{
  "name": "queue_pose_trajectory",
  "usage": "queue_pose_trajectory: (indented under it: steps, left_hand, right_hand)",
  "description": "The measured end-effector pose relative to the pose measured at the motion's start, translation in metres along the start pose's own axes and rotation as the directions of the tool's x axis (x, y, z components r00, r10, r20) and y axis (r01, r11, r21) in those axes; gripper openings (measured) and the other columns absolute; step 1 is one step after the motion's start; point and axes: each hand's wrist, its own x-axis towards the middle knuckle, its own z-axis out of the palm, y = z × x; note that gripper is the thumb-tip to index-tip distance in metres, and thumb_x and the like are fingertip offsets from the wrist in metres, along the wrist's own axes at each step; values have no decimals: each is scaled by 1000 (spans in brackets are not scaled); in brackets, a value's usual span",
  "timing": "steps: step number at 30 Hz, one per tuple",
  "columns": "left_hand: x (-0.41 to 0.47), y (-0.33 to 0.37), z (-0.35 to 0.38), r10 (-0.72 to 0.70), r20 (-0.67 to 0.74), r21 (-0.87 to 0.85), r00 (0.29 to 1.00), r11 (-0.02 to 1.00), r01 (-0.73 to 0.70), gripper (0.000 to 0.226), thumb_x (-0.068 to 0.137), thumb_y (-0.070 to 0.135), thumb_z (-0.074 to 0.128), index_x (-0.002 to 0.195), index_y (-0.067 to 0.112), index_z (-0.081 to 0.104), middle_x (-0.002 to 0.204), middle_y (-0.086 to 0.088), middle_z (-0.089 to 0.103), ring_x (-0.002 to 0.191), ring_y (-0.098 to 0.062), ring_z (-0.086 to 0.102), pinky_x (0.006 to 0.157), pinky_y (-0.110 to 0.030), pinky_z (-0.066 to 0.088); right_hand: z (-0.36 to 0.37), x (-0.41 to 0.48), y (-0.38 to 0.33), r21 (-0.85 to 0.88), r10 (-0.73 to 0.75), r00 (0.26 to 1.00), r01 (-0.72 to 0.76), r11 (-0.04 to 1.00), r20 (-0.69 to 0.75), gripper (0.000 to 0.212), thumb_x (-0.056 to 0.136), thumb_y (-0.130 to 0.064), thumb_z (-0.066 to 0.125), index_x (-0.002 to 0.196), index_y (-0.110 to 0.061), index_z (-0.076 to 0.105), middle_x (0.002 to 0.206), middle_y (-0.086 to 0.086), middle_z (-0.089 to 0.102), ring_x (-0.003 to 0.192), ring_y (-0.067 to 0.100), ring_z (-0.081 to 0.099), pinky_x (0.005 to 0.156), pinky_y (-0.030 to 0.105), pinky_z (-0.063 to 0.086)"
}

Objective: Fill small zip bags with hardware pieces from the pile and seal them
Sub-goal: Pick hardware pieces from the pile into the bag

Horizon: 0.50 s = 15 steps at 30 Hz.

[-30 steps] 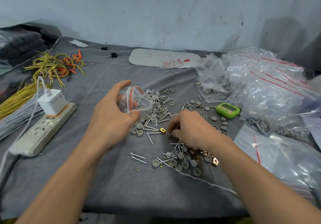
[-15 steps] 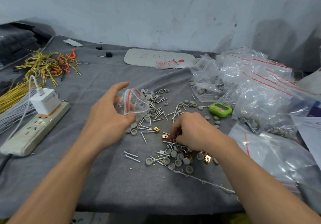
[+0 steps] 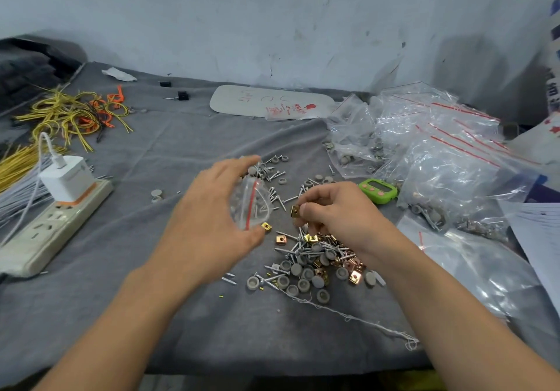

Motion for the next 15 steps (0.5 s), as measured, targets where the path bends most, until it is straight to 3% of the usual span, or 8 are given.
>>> queue_pose_trajectory:
  steps: [2, 5, 12, 15]
  left_hand:
    - [-3, 10, 10, 102, 8, 56, 995, 993, -103, 80, 62, 44, 79, 138, 40, 55, 138, 19, 51, 129, -4, 45, 114, -27, 33]
    - [-4, 18, 23, 185, -7, 93, 983, 979, -183, 62, 65, 43, 87, 123, 34, 69, 125, 14, 65, 121, -8, 56, 122, -37, 26]
    - [-3, 27, 32, 142, -99, -66, 985, 987, -149, 35, 70, 21, 91, 102, 30, 79, 94, 14, 75, 91, -5, 66, 119, -30, 27]
    - [-4, 28, 31, 167, -93, -83, 982, 981, -175, 37, 66, 27, 94, 100, 30, 80, 91, 16, 75, 87, -2, 65, 117, -28, 30]
  right_hand:
    - [0, -4, -2, 107, -1, 1000, -2, 994, 27, 18, 91, 3, 66, 82, -11, 72, 71, 8, 76, 50, 12, 55, 50, 18, 44]
    - [-1, -10, -3, 212, 7, 998, -20, 977, 62, 18, 93, 4, 64, 83, -8, 71, 65, 8, 72, 48, 10, 52, 49, 16, 42]
    - [-3, -18, -3, 288, 19, 993, -53, 956, 119, 23, 95, 1, 64, 78, -11, 73, 60, 6, 66, 49, 11, 46, 50, 17, 40]
    - [-2, -20, -2, 286, 3, 996, -30, 958, 94, 18, 95, 1, 64, 82, -7, 74, 59, 5, 65, 50, 12, 45, 49, 17, 40]
